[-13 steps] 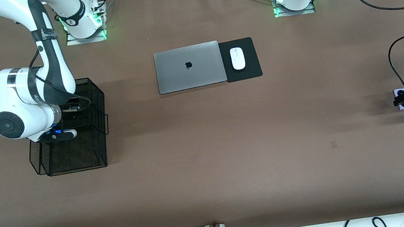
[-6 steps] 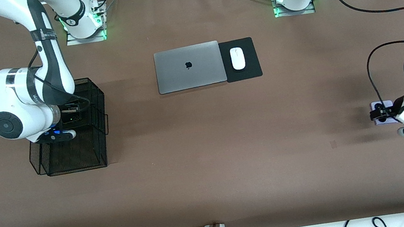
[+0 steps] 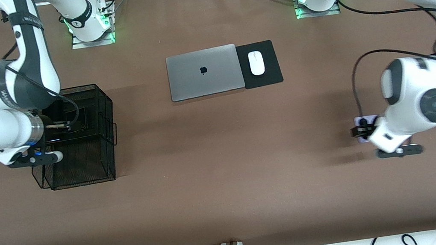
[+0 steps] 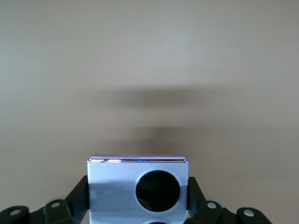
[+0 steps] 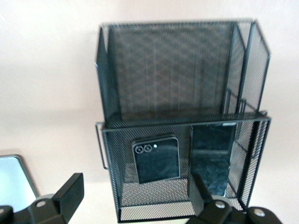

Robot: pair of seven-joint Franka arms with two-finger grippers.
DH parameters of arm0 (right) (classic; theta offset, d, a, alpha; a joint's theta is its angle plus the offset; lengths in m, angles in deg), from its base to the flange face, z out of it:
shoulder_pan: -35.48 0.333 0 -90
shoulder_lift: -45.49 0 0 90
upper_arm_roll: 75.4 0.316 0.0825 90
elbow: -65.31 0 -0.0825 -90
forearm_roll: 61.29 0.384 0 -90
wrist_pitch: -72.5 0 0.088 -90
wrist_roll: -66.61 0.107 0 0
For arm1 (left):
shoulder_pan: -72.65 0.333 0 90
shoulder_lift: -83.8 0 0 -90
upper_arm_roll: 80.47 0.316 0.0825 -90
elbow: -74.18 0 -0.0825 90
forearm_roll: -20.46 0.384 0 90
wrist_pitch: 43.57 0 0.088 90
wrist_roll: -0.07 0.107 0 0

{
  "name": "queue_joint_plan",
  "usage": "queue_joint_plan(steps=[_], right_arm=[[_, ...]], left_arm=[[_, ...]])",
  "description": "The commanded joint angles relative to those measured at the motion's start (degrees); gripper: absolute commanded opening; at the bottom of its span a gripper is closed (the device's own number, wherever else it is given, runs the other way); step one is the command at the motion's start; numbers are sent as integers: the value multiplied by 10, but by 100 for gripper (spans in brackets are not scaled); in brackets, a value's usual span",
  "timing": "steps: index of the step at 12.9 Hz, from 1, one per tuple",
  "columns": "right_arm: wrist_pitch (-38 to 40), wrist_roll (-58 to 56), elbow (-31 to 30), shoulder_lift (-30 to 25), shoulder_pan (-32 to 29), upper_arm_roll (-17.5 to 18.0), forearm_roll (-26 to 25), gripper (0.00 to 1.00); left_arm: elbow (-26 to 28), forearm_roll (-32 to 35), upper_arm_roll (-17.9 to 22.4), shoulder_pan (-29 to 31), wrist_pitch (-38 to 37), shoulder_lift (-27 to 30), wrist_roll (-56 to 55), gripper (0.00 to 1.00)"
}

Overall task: Place phones with both arms
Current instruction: 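Carry the white flip phone with the left gripper toward the laptop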

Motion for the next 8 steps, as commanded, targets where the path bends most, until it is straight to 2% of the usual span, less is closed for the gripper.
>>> queue_joint_plan(steps=[1, 4, 8], right_arm=[[10, 28, 45, 11, -22, 3, 57, 100], [7, 32, 107, 49, -24, 5, 69, 100], [-4, 43, 119, 57, -20, 7, 69, 100]], left_arm=[[-5, 12, 9, -71, -18, 1, -82, 38], [-8, 4, 9, -147, -17, -15, -183, 37], [-96, 1, 8, -233, -16, -88, -289, 37]])
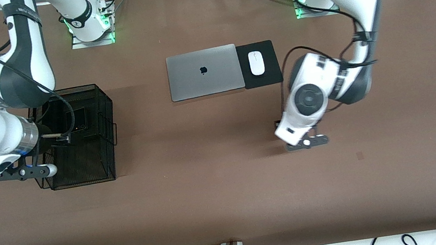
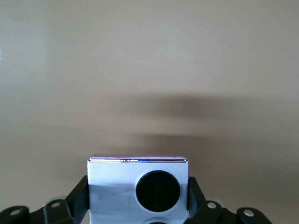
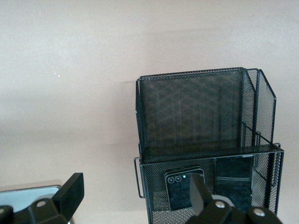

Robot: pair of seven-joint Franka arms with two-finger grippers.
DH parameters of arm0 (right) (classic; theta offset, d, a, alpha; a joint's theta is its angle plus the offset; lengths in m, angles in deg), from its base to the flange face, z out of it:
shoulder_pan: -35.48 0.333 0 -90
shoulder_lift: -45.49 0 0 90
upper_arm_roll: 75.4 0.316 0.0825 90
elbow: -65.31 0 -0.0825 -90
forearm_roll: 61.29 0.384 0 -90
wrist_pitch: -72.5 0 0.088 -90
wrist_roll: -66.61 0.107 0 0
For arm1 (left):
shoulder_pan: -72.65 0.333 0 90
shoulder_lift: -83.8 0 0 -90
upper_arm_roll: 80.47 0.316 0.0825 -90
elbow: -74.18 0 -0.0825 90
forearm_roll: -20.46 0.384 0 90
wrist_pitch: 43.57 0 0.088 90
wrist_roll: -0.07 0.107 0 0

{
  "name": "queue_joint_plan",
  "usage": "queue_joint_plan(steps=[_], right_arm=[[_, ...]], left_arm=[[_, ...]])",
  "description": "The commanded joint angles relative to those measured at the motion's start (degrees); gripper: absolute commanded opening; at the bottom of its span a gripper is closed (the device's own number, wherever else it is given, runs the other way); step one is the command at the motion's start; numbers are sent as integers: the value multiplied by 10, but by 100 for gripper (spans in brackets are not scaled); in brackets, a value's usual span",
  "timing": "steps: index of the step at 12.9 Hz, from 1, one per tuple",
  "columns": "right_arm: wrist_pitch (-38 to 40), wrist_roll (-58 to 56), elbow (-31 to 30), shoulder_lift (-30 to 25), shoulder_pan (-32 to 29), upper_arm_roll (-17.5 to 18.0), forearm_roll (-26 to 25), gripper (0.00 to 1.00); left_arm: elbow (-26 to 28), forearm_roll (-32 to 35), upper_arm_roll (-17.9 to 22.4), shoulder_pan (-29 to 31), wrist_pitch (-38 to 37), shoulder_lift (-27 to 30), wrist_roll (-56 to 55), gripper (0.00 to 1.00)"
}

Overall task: Place phones with both arms
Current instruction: 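Carry the white flip phone with the left gripper toward the laptop, then lower the white phone beside the laptop with the left gripper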

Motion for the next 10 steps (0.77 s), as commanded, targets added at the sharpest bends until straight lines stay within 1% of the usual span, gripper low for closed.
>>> queue_joint_plan(steps=[1, 4, 6, 10], right_arm=[[4, 9, 18, 9, -7, 4, 10, 100], [4, 9, 18, 9, -8, 4, 10, 100], [5, 12, 17, 9, -6, 4, 10, 100], [6, 13, 17, 9, -5, 4, 10, 100]], left_arm=[[-97, 1, 9, -46, -8, -70, -51, 37], [-182, -1, 9, -76, -1, -132, -60, 37], [-233, -18, 9, -97, 7, -169, -69, 37], [-236, -41, 9, -129, 101, -194, -77, 37]])
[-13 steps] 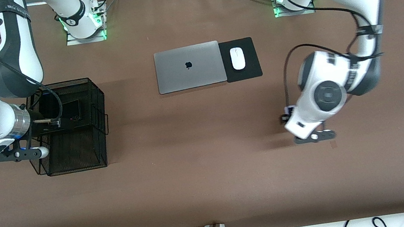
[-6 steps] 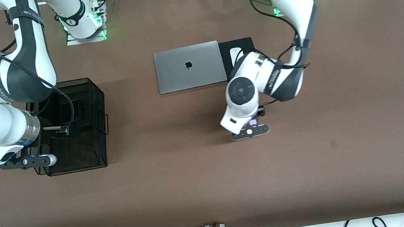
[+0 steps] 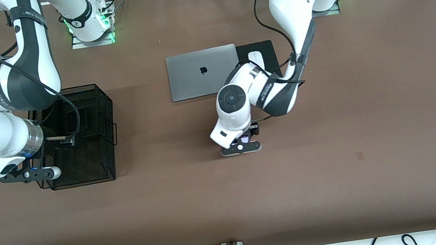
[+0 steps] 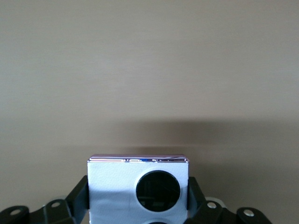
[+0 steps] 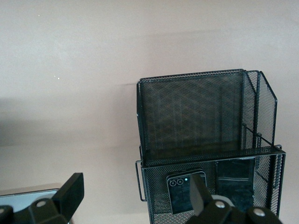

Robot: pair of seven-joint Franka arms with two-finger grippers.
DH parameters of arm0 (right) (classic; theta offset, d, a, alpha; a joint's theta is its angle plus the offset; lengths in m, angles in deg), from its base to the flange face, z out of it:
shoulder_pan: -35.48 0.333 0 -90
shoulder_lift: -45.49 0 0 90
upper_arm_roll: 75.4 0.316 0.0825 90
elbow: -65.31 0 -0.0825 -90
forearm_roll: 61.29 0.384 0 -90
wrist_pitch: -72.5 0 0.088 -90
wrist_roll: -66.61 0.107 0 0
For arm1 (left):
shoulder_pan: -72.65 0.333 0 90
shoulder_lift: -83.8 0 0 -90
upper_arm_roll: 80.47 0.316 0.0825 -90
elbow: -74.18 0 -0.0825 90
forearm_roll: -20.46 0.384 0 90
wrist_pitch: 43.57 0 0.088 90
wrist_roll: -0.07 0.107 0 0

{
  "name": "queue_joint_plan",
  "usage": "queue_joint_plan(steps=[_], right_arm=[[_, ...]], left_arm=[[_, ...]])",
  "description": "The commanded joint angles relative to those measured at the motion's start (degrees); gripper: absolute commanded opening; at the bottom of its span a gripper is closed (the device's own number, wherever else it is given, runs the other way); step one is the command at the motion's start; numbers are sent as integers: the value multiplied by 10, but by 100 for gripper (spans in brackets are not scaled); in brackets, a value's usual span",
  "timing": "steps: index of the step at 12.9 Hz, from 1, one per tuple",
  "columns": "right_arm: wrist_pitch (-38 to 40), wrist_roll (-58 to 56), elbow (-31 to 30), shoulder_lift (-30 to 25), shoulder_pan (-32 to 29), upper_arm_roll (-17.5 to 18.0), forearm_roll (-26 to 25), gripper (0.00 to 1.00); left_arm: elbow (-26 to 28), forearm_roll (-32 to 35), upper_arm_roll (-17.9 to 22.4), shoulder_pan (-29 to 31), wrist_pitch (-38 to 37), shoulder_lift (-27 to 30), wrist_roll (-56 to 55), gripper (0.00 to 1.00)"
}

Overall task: Place phones with both arms
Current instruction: 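Lower the white phone beside the laptop with the left gripper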

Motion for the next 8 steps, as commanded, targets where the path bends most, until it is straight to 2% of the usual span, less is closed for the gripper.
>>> queue_joint_plan(steps=[1, 3, 6, 8], right_arm=[[6, 9, 11, 3, -4, 3, 10, 100], [6, 9, 11, 3, -4, 3, 10, 100], [8, 9, 11, 3, -4, 3, 10, 100], [9, 9, 10, 3, -4, 3, 10, 100]], left_arm=[[-33, -19, 9, -21, 51, -36, -11, 37], [-33, -19, 10, -32, 80, -50, -15, 37], [-33, -19, 10, -33, 83, -64, -24, 38], [-33, -21, 9, -33, 95, -71, -81, 49]])
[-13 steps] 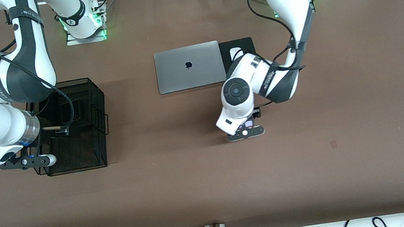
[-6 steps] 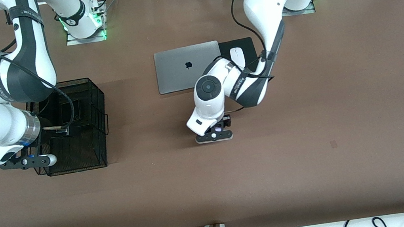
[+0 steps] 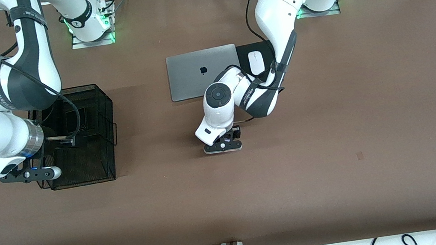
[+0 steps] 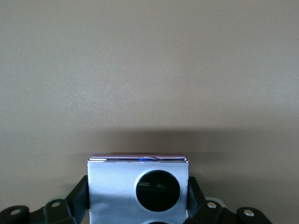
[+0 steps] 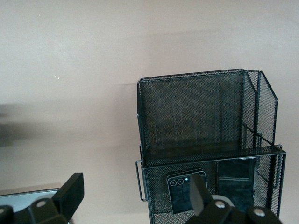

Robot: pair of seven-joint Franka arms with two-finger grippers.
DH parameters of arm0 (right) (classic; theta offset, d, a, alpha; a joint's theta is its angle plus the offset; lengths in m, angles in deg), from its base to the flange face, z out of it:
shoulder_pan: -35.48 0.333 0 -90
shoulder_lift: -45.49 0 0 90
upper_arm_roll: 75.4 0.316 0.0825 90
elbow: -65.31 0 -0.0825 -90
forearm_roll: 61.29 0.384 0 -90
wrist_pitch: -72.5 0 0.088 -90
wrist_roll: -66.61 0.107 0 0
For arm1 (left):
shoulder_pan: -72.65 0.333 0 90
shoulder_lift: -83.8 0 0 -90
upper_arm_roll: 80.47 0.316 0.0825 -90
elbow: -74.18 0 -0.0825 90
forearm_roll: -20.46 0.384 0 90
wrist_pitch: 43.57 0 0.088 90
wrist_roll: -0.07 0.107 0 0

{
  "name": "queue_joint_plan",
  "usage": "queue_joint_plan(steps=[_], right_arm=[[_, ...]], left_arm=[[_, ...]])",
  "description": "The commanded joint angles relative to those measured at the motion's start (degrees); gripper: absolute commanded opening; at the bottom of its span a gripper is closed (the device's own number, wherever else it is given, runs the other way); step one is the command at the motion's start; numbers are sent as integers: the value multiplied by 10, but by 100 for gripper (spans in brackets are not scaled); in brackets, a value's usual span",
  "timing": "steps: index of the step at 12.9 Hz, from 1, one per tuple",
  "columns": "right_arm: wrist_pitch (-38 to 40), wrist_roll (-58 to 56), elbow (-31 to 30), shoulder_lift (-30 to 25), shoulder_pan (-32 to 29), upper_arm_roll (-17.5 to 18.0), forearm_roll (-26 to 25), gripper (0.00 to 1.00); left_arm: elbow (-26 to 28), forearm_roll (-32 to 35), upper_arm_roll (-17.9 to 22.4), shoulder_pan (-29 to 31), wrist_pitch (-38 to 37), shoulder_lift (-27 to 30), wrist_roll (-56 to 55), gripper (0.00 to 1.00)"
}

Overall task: Place phones with both arms
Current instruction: 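Lower the white phone beside the laptop with the left gripper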

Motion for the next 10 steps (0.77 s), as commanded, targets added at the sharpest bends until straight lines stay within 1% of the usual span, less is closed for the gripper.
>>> queue_joint_plan(steps=[1, 2, 3, 5, 8, 9, 10], right_arm=[[9, 8, 10, 3, -4, 3, 10, 100], [9, 8, 10, 3, -4, 3, 10, 100], [9, 8, 10, 3, -4, 3, 10, 100], [9, 8, 10, 3, -4, 3, 10, 100], [9, 13, 11, 3, -3, 3, 11, 100], [8, 21, 11, 3, -3, 3, 11, 100], [4, 29, 12, 3, -1, 4, 11, 100]], left_arm=[[-25, -15, 8, -10, 19, -20, -68, 63], [-25, -15, 8, -10, 23, -23, -87, 83], [-25, -19, 8, -11, 23, -23, -104, 100], [-25, -21, 7, -10, 23, -23, -128, 100], [-25, -27, 8, -6, 7, -9, -127, 100], [-26, -27, 6, -1, -20, -6, -123, 100], [-27, -27, 6, 11, -52, 11, -107, 100]])
